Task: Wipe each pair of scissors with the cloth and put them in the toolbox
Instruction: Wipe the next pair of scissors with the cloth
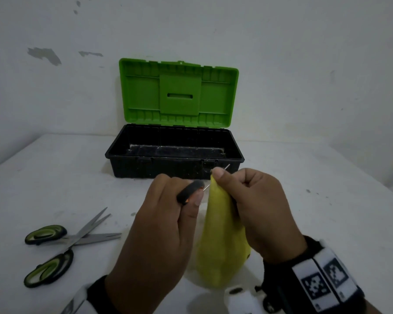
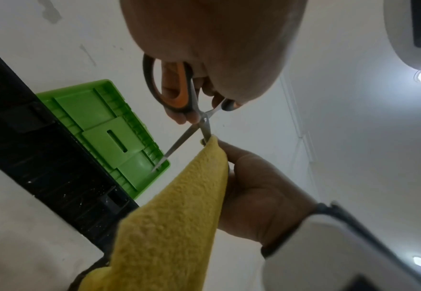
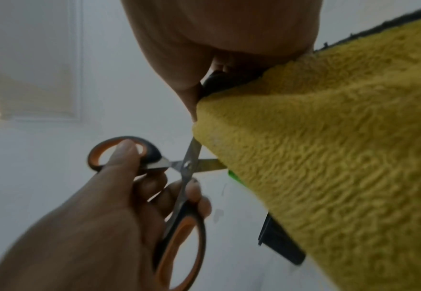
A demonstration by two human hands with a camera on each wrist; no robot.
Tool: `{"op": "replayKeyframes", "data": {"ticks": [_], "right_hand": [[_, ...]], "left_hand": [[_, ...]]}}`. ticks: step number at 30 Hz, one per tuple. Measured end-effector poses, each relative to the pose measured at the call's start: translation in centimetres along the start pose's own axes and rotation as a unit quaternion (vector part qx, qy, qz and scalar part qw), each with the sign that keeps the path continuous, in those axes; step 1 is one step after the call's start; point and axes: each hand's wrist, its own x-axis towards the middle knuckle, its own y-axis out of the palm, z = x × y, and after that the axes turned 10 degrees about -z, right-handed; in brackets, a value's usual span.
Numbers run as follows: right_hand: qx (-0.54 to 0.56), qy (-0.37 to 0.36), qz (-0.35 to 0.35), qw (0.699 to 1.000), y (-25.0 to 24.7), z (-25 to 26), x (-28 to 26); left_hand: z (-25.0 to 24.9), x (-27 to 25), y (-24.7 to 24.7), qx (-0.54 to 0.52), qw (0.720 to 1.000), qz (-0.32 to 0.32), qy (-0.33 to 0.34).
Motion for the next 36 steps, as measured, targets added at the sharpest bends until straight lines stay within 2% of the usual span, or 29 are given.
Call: {"op": "replayKeyframes", "data": {"ticks": [2, 5, 7, 9, 11, 13, 15, 17, 22, 32, 36], "right_hand": [[-0.006, -0.005, -0.024, 1.0, -0.3, -0.1, 1.2], [-0.006, -0.016, -0.051, 0.999, -1.1, -0.1, 2.5], [0.007, -0.025, -0.046, 0.999, -1.7, 0.0, 2.7], [0.013, -0.041, -0.008, 0.999, -2.3, 0.0, 2.5], [-0.003, -0.063, 0.052, 0.997, -2.6, -0.3, 2.0], [-0.008, -0.082, 0.11, 0.991, -2.7, -0.6, 1.5], [-0.014, -0.09, 0.152, 0.984, -2.5, -0.9, 1.1], [-0.005, -0.082, 0.175, 0.981, -2.1, -0.9, 0.6], [0.044, -0.037, 0.207, 0.977, -0.8, -0.7, -0.5], [0.067, -0.056, 0.141, 0.986, -0.3, -1.0, -0.9], [0.075, -0.045, 0.101, 0.991, -0.9, -0.6, 0.1]], "left_hand": [[-0.1, 0.0, 0.0, -0.004, 1.0, -0.003, -0.009], [0.0, 0.3, -0.2, -0.034, 0.998, -0.01, -0.056], [-0.2, 0.7, -0.6, -0.079, 0.987, -0.006, -0.142], [-0.4, 1.4, -1.0, -0.152, 0.946, 0.011, -0.285], [-0.1, 1.9, -1.3, -0.22, 0.889, 0.023, -0.401], [0.3, 2.4, -1.4, -0.271, 0.831, 0.034, -0.485], [0.6, 2.6, -1.4, -0.309, 0.783, 0.052, -0.537], [0.6, 2.7, -1.4, -0.332, 0.757, 0.074, -0.558], [-0.1, 2.5, -1.1, -0.347, 0.734, 0.111, -0.574], [-0.1, 2.7, -1.3, -0.342, 0.727, 0.128, -0.581], [0.0, 2.6, -1.4, -0.359, 0.708, 0.12, -0.596]]}}
